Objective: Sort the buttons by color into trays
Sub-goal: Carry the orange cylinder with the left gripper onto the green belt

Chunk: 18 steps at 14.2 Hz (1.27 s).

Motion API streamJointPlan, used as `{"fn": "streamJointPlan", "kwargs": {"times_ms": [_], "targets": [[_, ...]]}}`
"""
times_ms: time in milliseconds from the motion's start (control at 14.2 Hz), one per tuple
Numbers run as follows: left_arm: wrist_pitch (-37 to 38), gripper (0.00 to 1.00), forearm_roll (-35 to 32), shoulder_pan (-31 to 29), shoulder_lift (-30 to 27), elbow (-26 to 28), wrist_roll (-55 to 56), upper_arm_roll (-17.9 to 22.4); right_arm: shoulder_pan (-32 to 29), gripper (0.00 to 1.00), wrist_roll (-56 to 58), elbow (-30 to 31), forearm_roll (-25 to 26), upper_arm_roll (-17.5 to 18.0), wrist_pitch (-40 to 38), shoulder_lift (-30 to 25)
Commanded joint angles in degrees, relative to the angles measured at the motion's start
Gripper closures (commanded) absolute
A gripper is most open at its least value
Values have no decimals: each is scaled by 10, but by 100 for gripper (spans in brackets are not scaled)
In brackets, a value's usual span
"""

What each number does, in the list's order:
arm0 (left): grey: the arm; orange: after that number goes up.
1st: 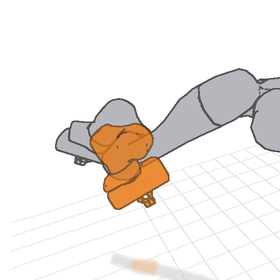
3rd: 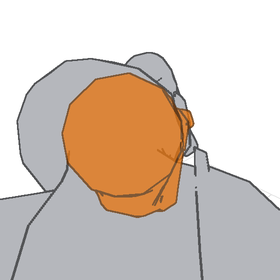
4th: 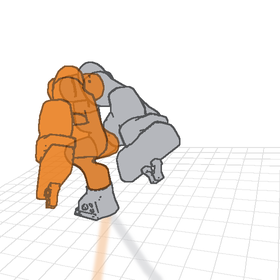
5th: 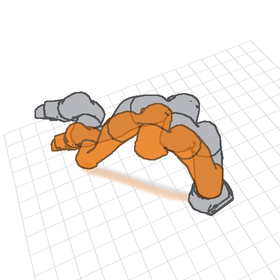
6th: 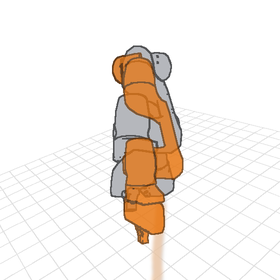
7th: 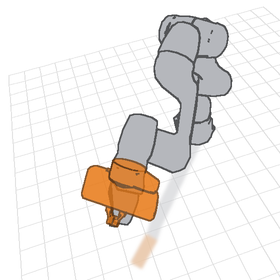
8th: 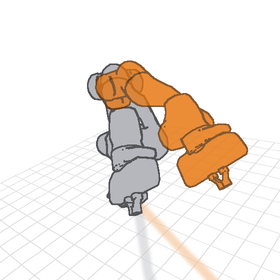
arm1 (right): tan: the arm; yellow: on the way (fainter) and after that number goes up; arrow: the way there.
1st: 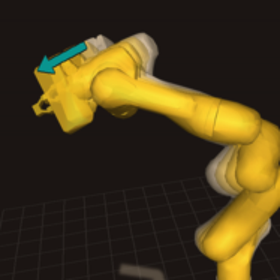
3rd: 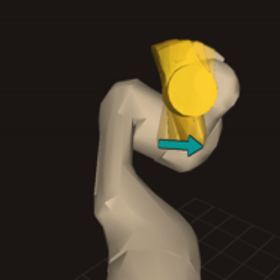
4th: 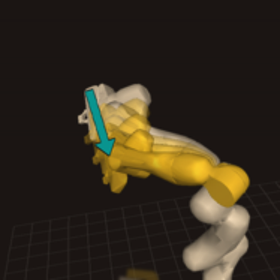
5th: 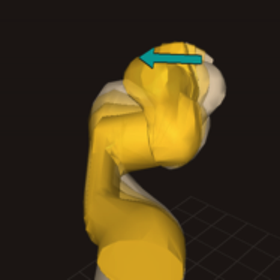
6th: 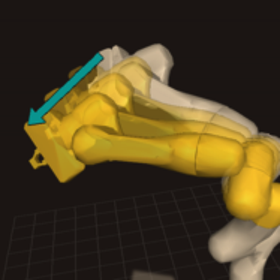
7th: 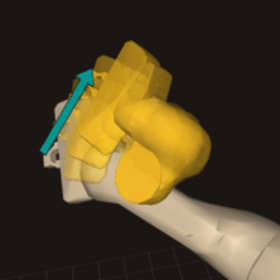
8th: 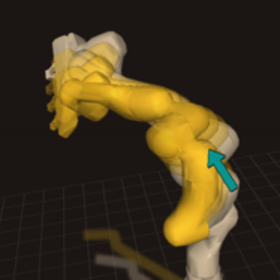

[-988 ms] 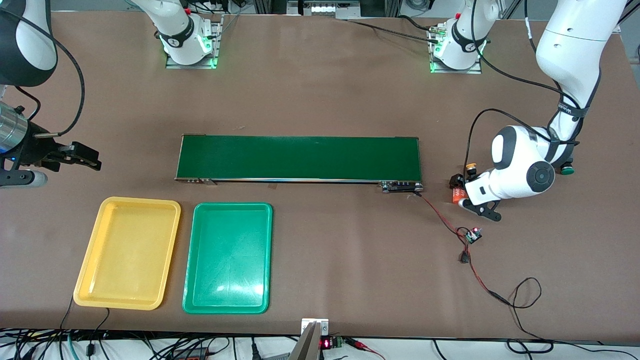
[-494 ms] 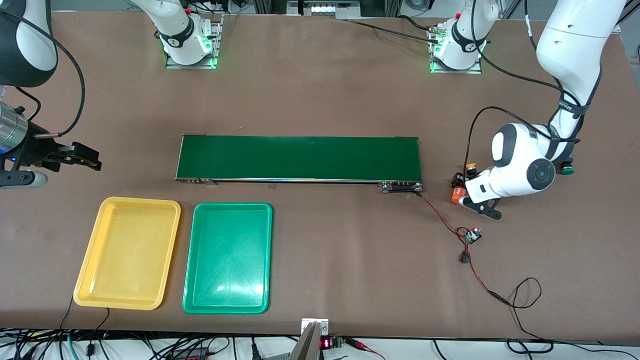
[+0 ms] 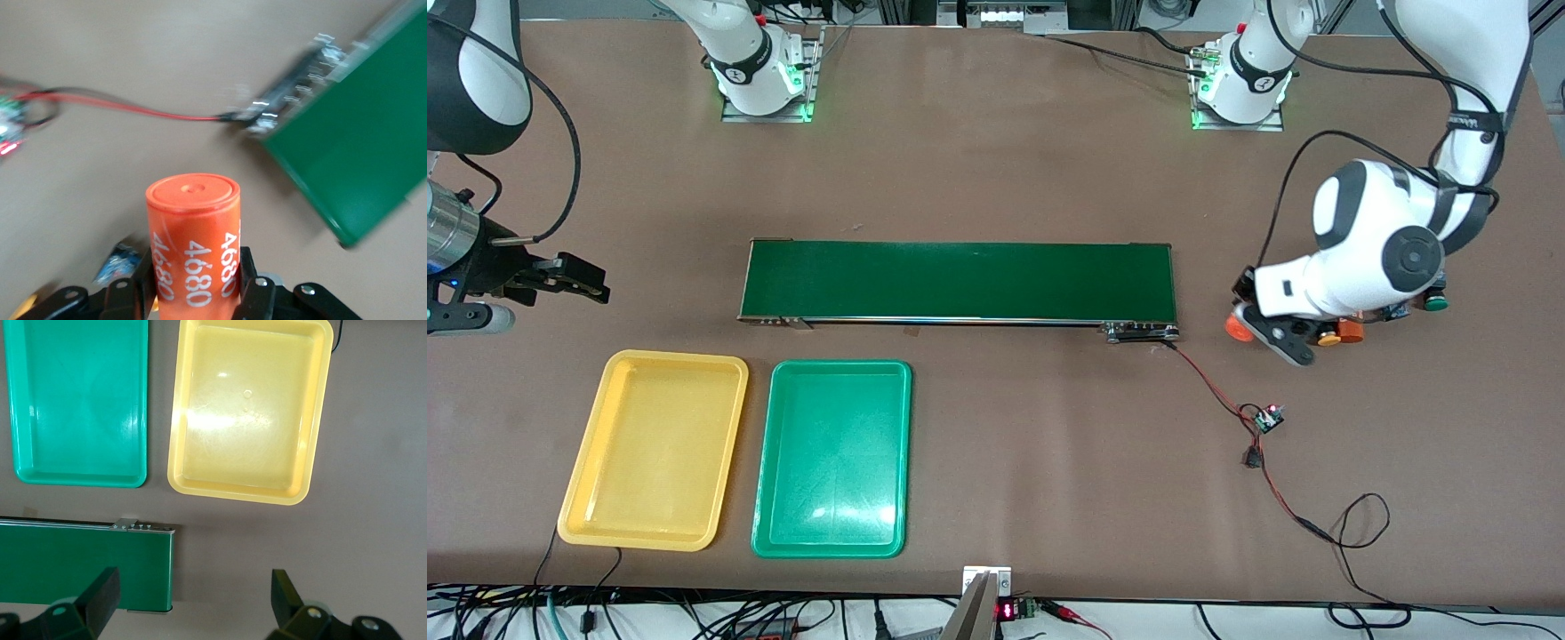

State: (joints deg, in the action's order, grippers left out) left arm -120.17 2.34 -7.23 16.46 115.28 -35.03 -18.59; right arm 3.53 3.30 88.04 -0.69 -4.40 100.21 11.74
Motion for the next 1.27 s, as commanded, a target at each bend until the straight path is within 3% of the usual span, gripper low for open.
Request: {"fn": "streamJointPlan", "kwargs": {"times_ms": [0,282,564,706,917,1199], "targets": [[-3,100,-4,-4,-8,28,-62,-56,1,0,-4,-4,-8,2,1,2],[-31,100,-5,1,-1,43,-140,-84,2,0,-4,-5,-8,3,1,2],[-112,100,-5,7,20,45,-316,-86,2,0,-5,-4,-8,3,1,2],[-117,100,-8,30,24,45,-339,-86,2,0,-5,-5,-8,3,1,2],[-116,100,-62,47,23,47,-341,-87,2,0,-2,-5,-8,3,1,2],[-128,100,-63,47,24,66,-341,-86,3,0,-4,-5,-7,3,1,1]]}}
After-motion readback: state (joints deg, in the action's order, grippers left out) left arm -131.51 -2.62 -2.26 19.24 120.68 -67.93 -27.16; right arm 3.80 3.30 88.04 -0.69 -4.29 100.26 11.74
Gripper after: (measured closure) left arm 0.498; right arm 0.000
